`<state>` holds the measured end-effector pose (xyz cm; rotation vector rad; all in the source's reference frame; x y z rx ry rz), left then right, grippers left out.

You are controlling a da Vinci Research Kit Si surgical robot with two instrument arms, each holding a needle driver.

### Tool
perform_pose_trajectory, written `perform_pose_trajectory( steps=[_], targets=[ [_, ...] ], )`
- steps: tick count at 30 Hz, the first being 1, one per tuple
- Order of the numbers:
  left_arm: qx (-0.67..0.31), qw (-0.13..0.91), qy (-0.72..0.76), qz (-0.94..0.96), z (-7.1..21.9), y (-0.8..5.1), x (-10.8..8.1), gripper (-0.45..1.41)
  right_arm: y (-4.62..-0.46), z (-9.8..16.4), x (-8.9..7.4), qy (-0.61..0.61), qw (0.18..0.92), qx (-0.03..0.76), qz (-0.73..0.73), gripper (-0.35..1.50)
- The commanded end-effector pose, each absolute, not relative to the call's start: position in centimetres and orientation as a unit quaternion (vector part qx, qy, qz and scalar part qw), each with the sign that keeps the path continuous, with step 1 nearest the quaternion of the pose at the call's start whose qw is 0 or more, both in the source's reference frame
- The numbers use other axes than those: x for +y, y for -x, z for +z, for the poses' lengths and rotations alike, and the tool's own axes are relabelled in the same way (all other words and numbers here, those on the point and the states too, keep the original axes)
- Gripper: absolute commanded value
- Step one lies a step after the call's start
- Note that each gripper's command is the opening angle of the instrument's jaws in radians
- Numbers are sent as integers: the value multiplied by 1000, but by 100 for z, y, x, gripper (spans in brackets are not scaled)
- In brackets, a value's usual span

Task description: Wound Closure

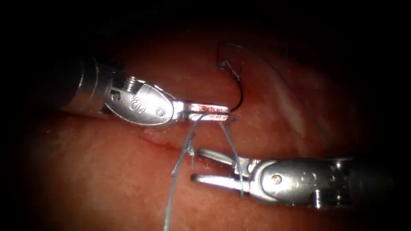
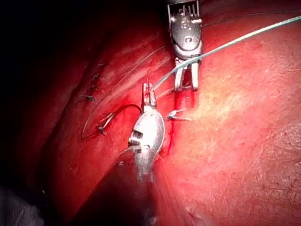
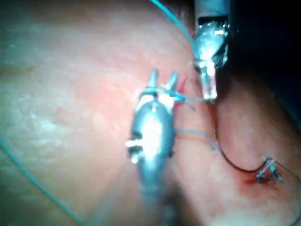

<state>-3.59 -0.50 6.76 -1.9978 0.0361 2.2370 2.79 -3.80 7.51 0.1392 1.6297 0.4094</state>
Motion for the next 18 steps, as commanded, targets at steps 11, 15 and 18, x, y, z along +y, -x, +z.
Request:
perform_pose_trajectory(
  steps=[11, 15, 18],
  targets=[
    [5, 66, 668, 741, 684, 362, -70, -45, -267, 763, -372, -60, 616, 720, 314, 22],
    [3, 63, 669, 740, 681, 357, -76, -45, -258, 766, -369, -80, 604, 708, 357, 22],
    [2, 61, 670, 740, 679, 354, -82, -45, -255, 767, -368, -89, 588, 709, 380, 22]
  ],
)
